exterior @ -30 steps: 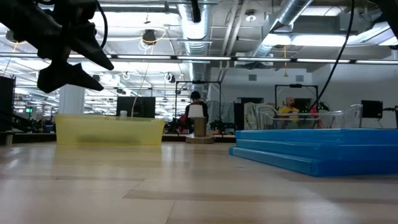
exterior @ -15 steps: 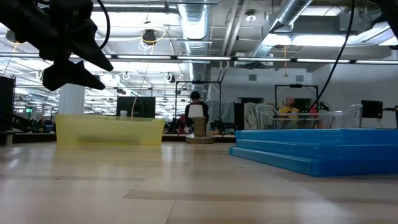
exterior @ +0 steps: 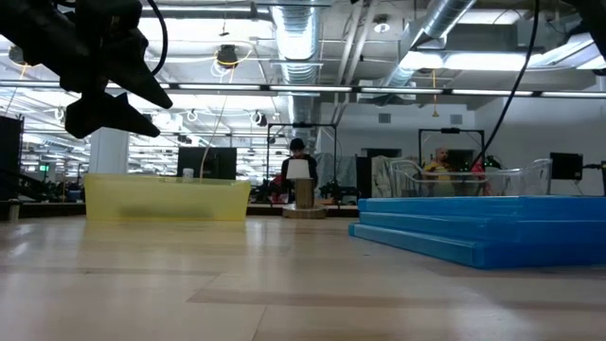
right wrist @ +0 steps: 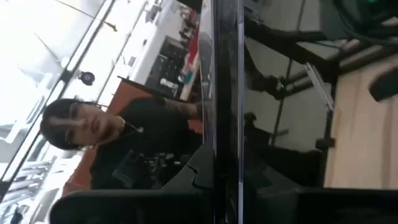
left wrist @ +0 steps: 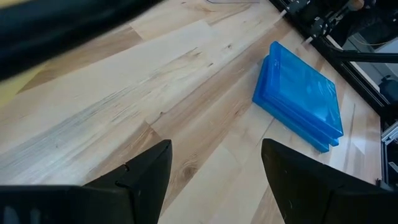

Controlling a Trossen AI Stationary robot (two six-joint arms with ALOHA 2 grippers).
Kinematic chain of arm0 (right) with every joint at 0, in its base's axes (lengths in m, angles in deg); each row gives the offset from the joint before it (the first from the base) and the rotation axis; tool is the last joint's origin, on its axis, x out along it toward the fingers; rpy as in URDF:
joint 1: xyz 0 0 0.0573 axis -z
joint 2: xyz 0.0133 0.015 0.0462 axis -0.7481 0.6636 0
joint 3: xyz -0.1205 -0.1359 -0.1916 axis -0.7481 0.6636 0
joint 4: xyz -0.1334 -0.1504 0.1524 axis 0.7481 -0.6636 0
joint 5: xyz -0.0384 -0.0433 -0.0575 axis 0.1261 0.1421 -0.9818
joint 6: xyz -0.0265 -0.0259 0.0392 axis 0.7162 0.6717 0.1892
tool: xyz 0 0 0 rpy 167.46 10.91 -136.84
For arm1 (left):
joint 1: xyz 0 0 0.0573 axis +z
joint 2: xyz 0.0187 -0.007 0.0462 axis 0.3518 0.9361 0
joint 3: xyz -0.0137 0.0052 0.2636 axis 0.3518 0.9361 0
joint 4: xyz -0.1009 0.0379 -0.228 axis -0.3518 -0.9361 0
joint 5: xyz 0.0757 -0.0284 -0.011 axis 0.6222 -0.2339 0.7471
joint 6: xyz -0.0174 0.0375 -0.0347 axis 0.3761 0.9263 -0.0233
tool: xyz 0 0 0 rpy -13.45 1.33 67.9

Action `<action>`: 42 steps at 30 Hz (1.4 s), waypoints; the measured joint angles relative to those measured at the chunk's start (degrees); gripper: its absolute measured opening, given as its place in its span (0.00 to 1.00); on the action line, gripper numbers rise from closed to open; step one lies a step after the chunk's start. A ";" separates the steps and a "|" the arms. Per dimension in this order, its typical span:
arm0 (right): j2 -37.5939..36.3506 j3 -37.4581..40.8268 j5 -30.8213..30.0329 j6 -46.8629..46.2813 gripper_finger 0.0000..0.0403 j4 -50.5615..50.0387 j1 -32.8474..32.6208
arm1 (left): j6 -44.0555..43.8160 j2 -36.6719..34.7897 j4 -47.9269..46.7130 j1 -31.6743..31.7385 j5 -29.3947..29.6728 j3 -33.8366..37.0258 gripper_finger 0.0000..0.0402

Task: Pick & place jewel cases by type
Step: Put the black CD case into the yellow bin

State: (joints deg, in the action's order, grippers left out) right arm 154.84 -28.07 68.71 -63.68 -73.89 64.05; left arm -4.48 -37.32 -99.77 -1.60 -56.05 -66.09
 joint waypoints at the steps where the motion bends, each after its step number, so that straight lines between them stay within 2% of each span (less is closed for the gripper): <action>1: 0.00 0.00 0.73 2.20 0.02 -1.77 0.09 | -0.02 0.00 0.00 0.00 0.00 0.00 0.60; 10: -0.04 0.00 -0.84 13.60 0.02 -12.26 -0.75 | -1.03 0.00 0.00 0.00 -0.11 0.00 0.60; 14: -0.04 0.00 -6.46 21.52 0.02 -21.14 -0.48 | -1.61 0.00 0.02 0.00 -0.76 0.00 0.60; 18: -0.04 0.00 -18.74 32.40 0.02 -31.45 0.40 | -2.74 0.00 0.19 0.02 -4.69 0.00 0.60; 22: -0.04 0.00 -37.94 43.23 0.02 -38.94 0.68 | -4.07 0.00 0.26 0.02 -9.50 0.00 0.60; 25: -0.04 0.00 -50.35 49.17 0.02 -39.79 0.58 | -4.95 0.00 0.26 0.02 -12.70 0.00 0.60; 30: -0.04 0.00 -65.07 57.95 0.02 -38.08 -0.22 | -6.88 0.00 0.26 0.02 -17.54 0.00 0.60; 37: -0.04 0.02 -80.92 68.28 0.02 -30.57 -1.80 | -9.26 0.00 0.26 0.02 -19.74 0.00 0.60; 39: -0.04 0.02 -83.70 68.72 0.02 -27.34 -2.14 | -10.10 0.00 0.26 0.02 -19.70 0.00 0.60; 42: -0.06 0.02 -84.70 68.08 0.02 -23.63 -1.71 | -11.41 0.00 0.26 0.02 -19.69 0.00 0.60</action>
State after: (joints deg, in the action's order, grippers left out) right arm 154.78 -28.05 -15.99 4.40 -97.52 62.34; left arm -15.88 -37.32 -99.51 -1.58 -75.74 -66.09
